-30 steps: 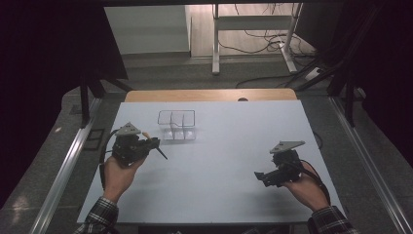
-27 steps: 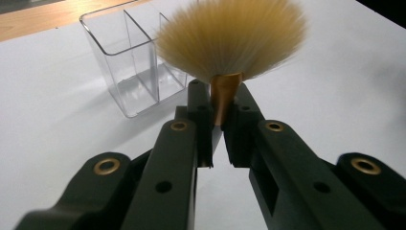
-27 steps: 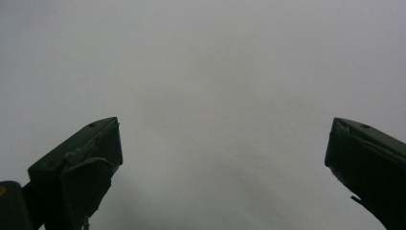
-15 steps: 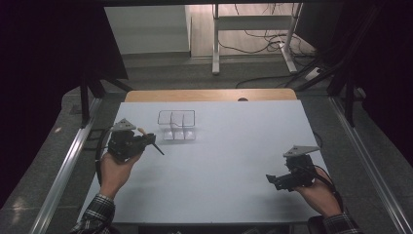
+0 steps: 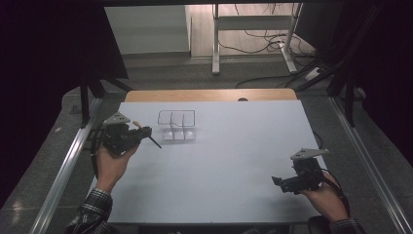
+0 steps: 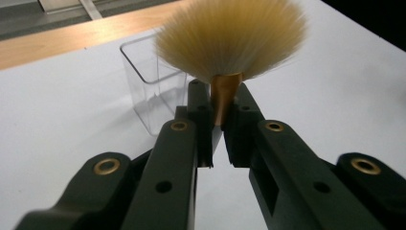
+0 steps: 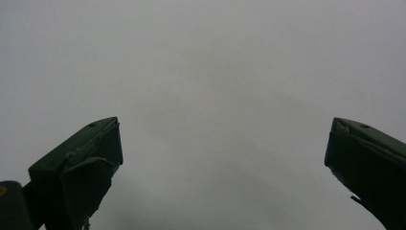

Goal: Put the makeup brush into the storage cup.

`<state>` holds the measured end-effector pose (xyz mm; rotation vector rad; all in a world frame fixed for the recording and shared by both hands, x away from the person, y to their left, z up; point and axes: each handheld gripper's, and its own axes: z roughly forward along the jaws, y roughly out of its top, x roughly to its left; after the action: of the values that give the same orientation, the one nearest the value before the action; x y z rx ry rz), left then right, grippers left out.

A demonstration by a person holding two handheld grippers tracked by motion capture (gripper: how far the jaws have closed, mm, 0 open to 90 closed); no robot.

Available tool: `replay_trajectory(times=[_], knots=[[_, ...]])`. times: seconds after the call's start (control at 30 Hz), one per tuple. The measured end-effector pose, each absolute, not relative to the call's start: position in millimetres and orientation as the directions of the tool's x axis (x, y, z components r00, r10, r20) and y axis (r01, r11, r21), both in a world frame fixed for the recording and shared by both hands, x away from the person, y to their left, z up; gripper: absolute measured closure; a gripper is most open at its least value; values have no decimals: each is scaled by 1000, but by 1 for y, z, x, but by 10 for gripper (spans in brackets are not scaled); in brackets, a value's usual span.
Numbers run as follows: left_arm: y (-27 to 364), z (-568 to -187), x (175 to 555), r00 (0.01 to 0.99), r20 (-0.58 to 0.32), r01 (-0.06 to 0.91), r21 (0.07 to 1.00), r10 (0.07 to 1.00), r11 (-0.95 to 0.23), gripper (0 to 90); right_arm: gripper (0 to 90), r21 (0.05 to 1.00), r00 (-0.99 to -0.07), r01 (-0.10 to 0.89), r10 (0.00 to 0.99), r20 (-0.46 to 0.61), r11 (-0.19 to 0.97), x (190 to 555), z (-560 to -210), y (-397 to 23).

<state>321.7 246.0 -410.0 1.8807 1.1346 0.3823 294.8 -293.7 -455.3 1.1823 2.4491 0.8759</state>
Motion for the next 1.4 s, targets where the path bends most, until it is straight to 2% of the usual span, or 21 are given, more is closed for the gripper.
replay_trajectory(times=[0.47, 1.4], knots=[[251, -396, 344, 519, -179, 535, 830, 836, -154, 830, 0, 624, -611, 640, 789, 60, 448, 290, -456, -302], [245, -384, 381, 486, -160, 516, 846, 859, -134, 830, 0, 621, -615, 646, 784, 79, 444, 286, -457, -306]])
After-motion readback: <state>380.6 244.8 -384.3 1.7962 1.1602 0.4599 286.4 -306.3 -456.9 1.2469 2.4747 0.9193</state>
